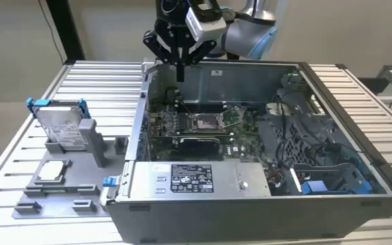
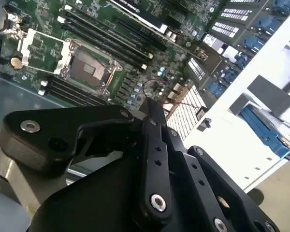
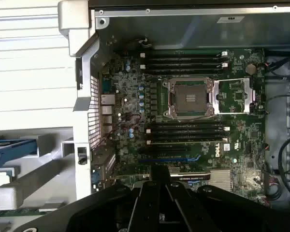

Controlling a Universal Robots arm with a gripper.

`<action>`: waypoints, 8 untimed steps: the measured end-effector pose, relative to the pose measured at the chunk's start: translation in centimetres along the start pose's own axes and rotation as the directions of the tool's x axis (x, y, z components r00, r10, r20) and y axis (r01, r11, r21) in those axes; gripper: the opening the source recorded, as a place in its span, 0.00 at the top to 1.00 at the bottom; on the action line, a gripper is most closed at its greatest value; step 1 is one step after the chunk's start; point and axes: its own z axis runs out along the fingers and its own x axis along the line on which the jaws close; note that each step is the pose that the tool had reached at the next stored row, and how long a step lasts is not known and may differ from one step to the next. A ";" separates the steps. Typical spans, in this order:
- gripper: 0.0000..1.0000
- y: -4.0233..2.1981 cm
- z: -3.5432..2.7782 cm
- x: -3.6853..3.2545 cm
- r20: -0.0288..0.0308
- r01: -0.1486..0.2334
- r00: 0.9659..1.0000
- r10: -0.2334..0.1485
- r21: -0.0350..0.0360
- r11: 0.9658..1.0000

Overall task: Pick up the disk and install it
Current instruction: 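Reach for the disk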

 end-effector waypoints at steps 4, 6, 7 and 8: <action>1.00 0.00 0.00 -0.02 0.000 0.000 1.000 0.000 0.000 1.000; 1.00 0.00 0.00 -0.03 0.000 0.000 1.000 0.000 0.000 1.000; 1.00 0.00 0.00 -0.03 0.000 0.000 1.000 0.000 0.000 1.000; 1.00 0.00 0.00 -0.03 0.000 0.000 1.000 0.000 0.000 1.000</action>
